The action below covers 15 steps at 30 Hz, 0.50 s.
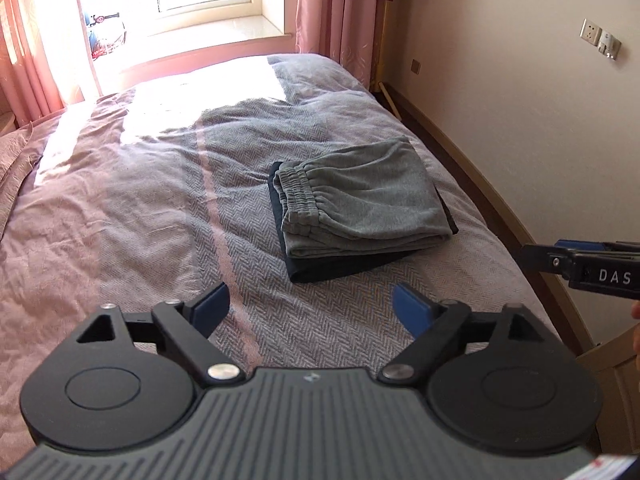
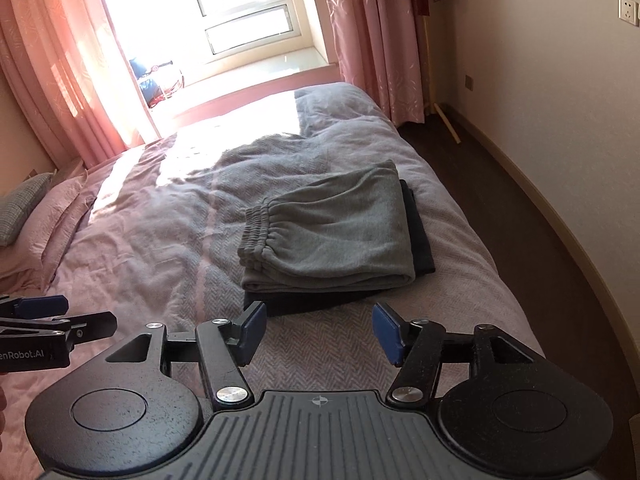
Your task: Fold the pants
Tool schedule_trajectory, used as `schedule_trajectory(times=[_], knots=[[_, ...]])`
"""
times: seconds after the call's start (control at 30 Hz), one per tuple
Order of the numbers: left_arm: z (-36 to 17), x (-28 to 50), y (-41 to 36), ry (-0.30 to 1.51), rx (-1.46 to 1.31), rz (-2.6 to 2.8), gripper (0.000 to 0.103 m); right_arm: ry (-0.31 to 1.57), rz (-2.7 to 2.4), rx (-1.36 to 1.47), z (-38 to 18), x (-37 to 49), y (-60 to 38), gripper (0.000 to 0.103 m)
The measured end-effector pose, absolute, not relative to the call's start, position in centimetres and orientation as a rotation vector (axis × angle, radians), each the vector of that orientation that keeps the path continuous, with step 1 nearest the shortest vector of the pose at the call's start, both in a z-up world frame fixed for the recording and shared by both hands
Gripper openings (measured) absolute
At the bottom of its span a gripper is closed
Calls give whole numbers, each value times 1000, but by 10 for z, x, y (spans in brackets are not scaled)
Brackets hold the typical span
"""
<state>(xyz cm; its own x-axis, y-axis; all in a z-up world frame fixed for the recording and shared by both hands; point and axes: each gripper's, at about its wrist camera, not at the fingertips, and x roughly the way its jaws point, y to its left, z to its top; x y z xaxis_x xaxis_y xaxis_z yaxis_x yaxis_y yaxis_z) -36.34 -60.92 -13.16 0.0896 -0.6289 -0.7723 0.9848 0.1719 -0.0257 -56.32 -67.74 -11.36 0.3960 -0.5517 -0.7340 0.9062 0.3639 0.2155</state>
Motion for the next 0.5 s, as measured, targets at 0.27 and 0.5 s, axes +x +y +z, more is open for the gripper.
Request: schedule_trajectory(times=[0.27, 0.5], knots=[[-114, -367, -564, 713, 561, -1344, 94, 582, -1014, 709, -95, -568, -625, 56], [-108, -373, -546, 741, 560, -1387, 94, 580, -988, 697, -86, -568, -590, 56]])
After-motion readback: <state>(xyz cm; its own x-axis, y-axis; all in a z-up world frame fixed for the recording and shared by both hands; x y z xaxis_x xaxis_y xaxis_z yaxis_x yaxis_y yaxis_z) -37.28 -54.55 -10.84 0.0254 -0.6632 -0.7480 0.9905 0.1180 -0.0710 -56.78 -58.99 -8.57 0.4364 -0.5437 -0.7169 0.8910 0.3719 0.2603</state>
